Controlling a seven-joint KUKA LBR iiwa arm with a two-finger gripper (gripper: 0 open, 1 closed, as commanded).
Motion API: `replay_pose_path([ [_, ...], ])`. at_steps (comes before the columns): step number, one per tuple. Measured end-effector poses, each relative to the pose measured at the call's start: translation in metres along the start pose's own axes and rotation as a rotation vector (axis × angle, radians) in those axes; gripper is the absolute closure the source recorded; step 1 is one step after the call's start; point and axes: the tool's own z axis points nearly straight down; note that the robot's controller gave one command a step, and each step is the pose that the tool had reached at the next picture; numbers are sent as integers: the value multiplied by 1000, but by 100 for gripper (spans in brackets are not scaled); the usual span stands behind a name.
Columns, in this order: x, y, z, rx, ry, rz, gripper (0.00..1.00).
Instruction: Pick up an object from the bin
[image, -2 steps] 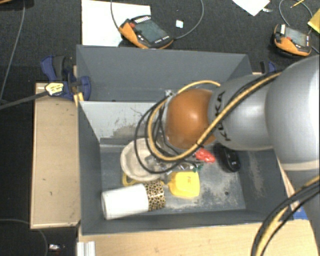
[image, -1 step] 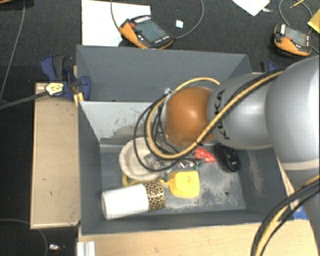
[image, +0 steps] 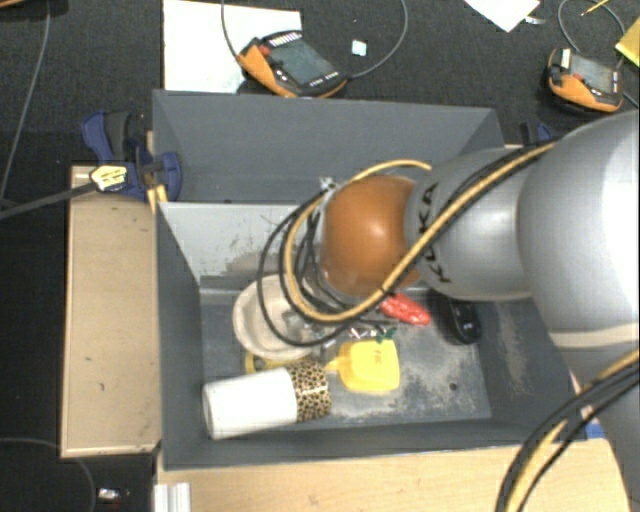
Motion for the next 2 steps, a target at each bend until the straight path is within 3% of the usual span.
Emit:
replay_pose_path([
  [2, 0, -1, 0, 0, -5, -20, 100],
])
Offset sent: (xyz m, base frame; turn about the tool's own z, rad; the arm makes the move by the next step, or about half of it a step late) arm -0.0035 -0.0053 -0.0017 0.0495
